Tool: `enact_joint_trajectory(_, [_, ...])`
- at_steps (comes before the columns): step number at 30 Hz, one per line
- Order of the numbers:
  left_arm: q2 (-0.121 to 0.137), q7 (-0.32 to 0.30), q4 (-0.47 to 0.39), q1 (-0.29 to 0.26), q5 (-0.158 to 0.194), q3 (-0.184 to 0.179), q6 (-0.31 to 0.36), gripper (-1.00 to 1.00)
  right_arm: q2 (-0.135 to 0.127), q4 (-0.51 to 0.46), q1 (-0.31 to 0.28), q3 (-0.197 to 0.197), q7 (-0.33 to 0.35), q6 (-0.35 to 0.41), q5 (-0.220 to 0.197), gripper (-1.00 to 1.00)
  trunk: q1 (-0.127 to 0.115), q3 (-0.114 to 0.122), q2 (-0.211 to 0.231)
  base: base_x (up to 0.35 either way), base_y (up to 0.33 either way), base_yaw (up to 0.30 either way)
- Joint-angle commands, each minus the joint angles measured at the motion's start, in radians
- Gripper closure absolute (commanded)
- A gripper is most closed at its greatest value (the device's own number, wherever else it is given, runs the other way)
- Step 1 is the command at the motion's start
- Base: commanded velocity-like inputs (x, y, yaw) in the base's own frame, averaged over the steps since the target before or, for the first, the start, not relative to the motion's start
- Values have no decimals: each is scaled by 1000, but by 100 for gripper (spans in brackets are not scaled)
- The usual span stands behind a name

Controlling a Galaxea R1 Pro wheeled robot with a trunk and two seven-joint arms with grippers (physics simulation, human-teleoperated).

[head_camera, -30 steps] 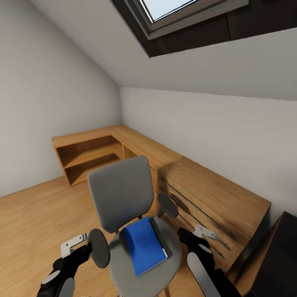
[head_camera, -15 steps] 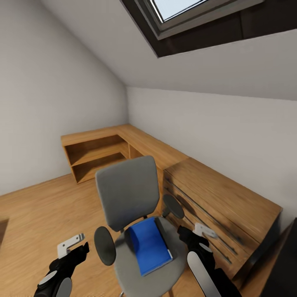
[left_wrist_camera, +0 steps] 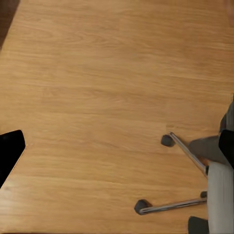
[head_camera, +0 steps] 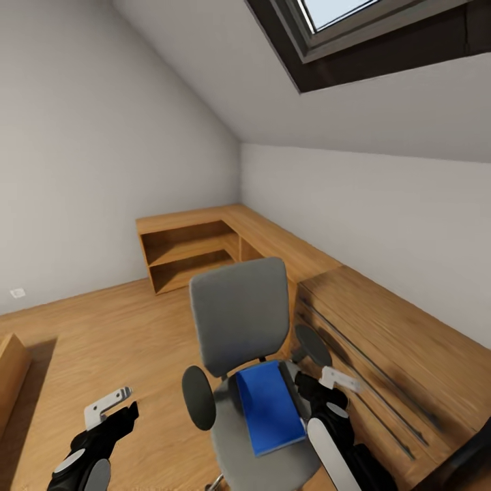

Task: In the bedroom, organize the workspace by keeping the computer under the desk, ensuring the monitor is on the desk, placing the keyboard on the desk next to the monitor, placing the mouse on the desk next to the keyboard, moving the folder from the swivel chair onto the desk next to the mouse, stacking the notebook on top of the folder with the pen on top of the notebook, and positioning the swivel chair next to the desk.

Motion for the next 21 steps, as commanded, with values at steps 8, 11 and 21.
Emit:
enact_joint_trajectory(8, [1, 5, -2, 0, 17, 33, 3, -100, -2, -3, -1, 11, -6, 6, -4, -100, 31, -26, -57, 0, 0, 263])
enact_joint_trajectory(11, [2, 5, -2, 0, 40, 44, 3, -100, -3, -5, -1, 8, -3, 6, -2, -100, 42, -36, -78, 0, 0, 60])
enact_joint_trajectory(21, [1, 6, -2, 0, 51, 47, 4, -100, -6, -5, -1, 6, -3, 6, -3, -100, 81, -67, -148, 0, 0, 8])
